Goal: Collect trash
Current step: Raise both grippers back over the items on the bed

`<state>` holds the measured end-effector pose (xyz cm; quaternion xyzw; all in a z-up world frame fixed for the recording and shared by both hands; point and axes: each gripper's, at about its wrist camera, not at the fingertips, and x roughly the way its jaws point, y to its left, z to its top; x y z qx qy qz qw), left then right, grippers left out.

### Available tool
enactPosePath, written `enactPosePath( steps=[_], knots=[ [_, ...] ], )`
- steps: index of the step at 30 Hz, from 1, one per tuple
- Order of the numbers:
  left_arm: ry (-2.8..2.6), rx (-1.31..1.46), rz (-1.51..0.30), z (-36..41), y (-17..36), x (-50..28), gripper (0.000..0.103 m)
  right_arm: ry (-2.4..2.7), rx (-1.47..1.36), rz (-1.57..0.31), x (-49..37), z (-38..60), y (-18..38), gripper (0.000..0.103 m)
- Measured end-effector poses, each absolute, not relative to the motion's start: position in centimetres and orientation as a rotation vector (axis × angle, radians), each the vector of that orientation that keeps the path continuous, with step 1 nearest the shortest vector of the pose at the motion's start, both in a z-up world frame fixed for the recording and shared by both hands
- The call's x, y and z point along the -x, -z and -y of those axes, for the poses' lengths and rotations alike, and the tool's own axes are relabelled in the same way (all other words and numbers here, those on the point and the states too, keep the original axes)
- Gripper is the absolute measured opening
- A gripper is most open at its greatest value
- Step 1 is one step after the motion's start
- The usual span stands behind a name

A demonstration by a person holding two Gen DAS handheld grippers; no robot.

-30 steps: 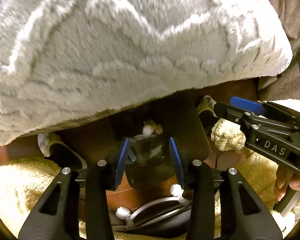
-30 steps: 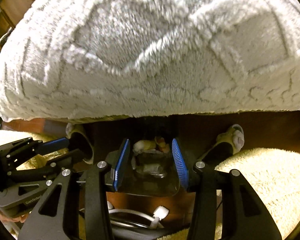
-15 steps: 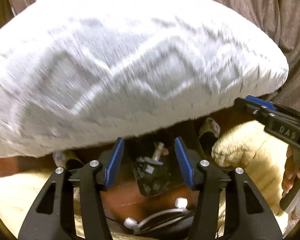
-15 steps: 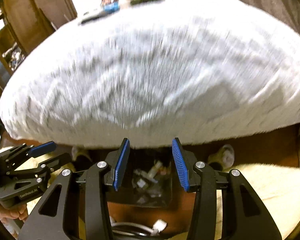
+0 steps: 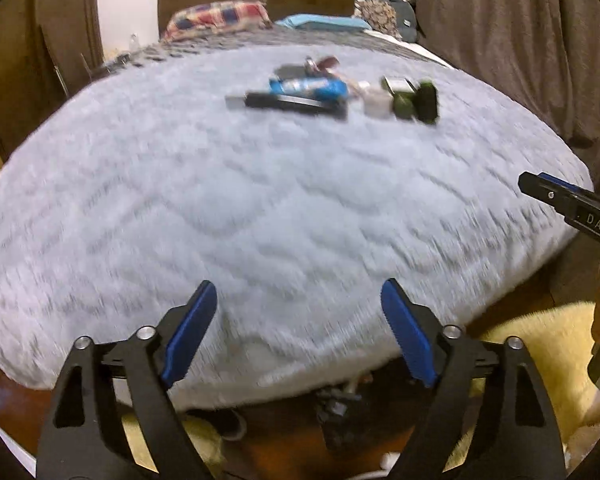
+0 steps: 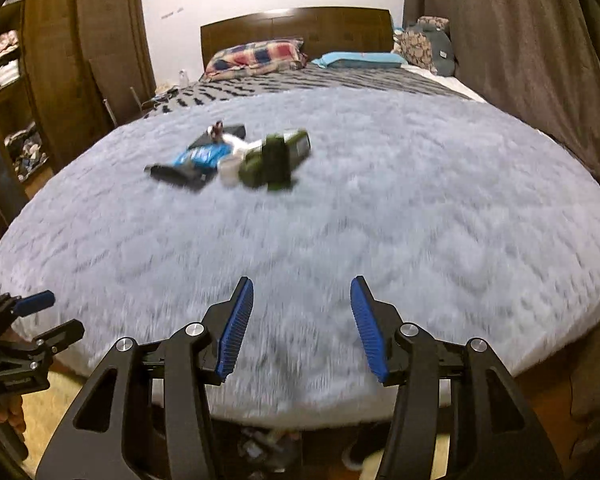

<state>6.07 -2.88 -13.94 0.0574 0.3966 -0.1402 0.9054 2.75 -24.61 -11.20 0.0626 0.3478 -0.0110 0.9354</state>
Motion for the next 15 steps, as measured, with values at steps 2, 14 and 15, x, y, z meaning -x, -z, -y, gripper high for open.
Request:
enactPosePath(
  steps=[2, 14, 15],
  knots=[
    [0.278, -0.117, -0.809, 2.6, 13.8, -6.9, 0.082, 0.022, -0.129, -0.700, -4.4, 24.8, 10.5, 0.052],
    [0.263, -0.109, -0.787, 3.8, 12.2, -13.2, 0.082, -0.018, -0.145, -0.710, -12.6, 24.7, 11.0, 0.052],
    [0.266, -0.112, -0.787, 4.0, 12.2, -13.6, 0.082, -0.021, -0.145, -0.711, -13.1, 24.6, 11.0, 0.052]
  ],
)
